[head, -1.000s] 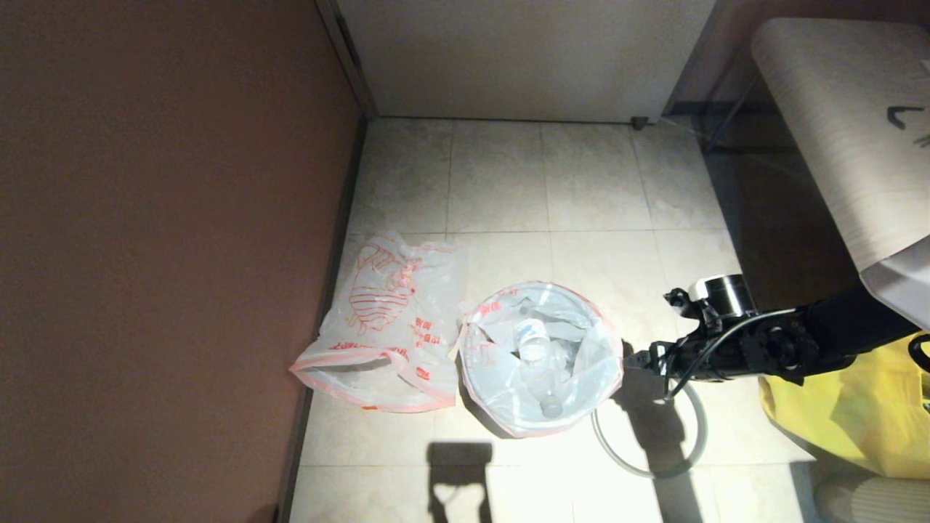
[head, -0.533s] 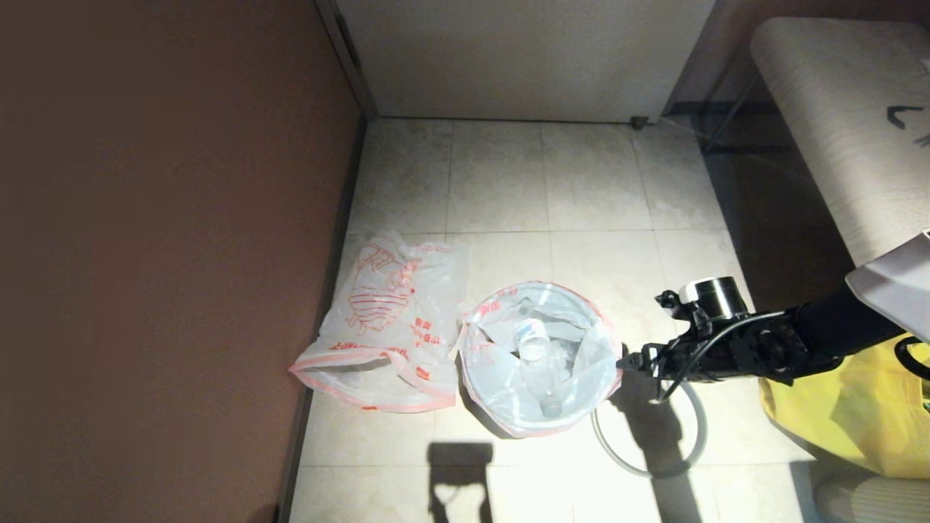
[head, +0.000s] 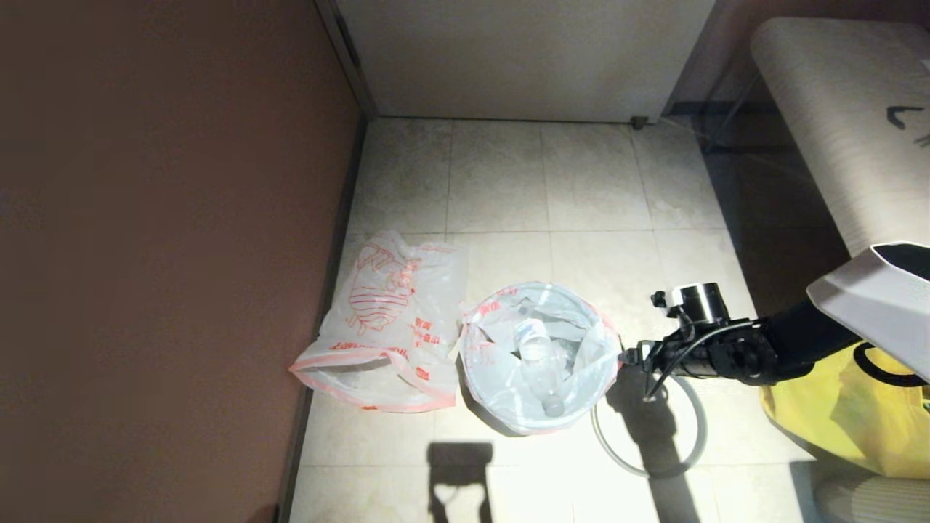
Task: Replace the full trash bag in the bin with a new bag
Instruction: Place the trash bag on the floor
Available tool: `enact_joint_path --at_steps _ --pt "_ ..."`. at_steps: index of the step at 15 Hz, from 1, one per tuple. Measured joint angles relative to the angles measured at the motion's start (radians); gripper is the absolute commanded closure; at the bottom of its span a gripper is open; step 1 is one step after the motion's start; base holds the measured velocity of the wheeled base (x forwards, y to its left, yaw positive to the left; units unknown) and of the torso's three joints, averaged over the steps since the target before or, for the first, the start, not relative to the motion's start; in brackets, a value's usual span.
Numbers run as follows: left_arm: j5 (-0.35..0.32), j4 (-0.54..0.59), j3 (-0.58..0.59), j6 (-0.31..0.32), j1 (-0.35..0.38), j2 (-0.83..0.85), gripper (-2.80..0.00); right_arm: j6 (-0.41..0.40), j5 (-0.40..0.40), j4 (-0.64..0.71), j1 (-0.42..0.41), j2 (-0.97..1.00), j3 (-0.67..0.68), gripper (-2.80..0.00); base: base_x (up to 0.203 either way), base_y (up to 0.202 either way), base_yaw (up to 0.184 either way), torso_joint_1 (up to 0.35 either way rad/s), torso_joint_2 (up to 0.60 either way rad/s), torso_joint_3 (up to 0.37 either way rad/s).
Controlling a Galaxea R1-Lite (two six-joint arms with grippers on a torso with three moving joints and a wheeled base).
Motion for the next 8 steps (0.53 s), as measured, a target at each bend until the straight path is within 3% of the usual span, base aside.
enact_joint_path --at_steps 4,6,8 --pt "0.000 0.000 0.000 0.000 0.000 0.000 0.00 -0.008 -0.152 -0.106 0.033 0.035 -0.018 -2.80 0.000 0.000 0.000 0.000 0.00 0.000" --pt "0.000 0.000 0.000 0.000 0.000 0.000 0.00 -0.063 -0.270 -0.134 0.065 0.040 -0.014 -2.80 0.000 0.000 0.000 0.000 0.00 0.000" --pt "0.000 0.000 0.000 0.000 0.000 0.000 0.00 -0.091 -0.322 -0.137 0.090 0.043 -0.011 -2.80 0.000 0.000 0.000 0.000 0.00 0.000"
